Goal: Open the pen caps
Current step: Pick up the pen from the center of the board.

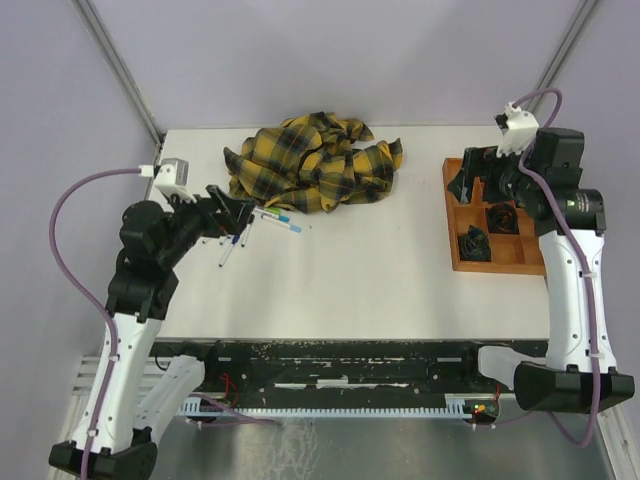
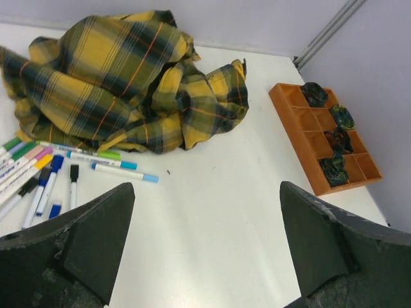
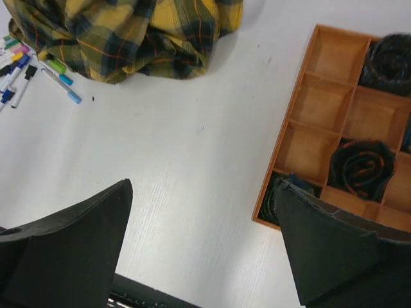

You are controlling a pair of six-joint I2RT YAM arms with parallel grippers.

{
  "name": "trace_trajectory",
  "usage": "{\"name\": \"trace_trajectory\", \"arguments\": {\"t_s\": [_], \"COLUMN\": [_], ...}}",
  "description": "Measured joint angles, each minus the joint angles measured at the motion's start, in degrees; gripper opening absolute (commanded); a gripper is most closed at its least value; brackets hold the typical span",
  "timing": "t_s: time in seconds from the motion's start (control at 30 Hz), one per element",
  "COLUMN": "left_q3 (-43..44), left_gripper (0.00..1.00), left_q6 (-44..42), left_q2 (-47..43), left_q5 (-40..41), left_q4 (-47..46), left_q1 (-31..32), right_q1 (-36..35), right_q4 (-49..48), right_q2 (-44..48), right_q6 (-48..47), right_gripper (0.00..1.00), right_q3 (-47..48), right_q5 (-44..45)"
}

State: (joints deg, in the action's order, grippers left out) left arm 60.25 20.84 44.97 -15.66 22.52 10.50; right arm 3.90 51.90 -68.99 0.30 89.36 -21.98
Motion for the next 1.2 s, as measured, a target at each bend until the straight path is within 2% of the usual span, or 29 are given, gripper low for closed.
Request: {"name": "trace_trajectory", "arguments": {"t_s": [0.37,0.53,0.7,0.8,0.93,1.1,1.2], "left_q3": [-20.81,-28.13,-33.14,-33.05,-29.51,-19.34,-15.26], "left_gripper": [0.99,0.98,0.97,0.94,0.87,0.85,0.75], "left_q6": [8.07,12.63,15.78,15.85,14.27,6.88,1.97], "left_q2": [-17.9,-20.5,-19.39,-15.56,-8.04,3.1,7.69], "left_q5": [-0.52,-1.11,-1.14,0.07,2.47,8.2,11.82], "left_q4": [-1.86,-3.98,-6.47,-6.51,-5.03,-0.9,0.2], "left_q1": [-5.57,-6.71,-7.26,-7.43,-7.56,-7.65,-7.8], "right_q1": [-1.68,-2.05,-2.21,-2.32,-2.38,-2.54,-2.67], "right_q4": [-4.48,-9.14,-13.84,-15.61,-15.58,-13.64,-13.03], "right_q2": [8.0,10.86,12.07,12.11,12.72,14.36,14.16], "right_q6": [4.48,3.89,2.45,0.39,-7.41,-15.78,-18.38], "right_gripper": [0.99,0.99,0.99,0.99,0.99,0.99,0.99], "right_q3": [-17.29,-24.65,-31.21,-33.99,-36.61,-38.29,-38.29], "right_q5": [3.85,3.15,-0.55,-3.1,-10.97,-19.65,-22.27]}}
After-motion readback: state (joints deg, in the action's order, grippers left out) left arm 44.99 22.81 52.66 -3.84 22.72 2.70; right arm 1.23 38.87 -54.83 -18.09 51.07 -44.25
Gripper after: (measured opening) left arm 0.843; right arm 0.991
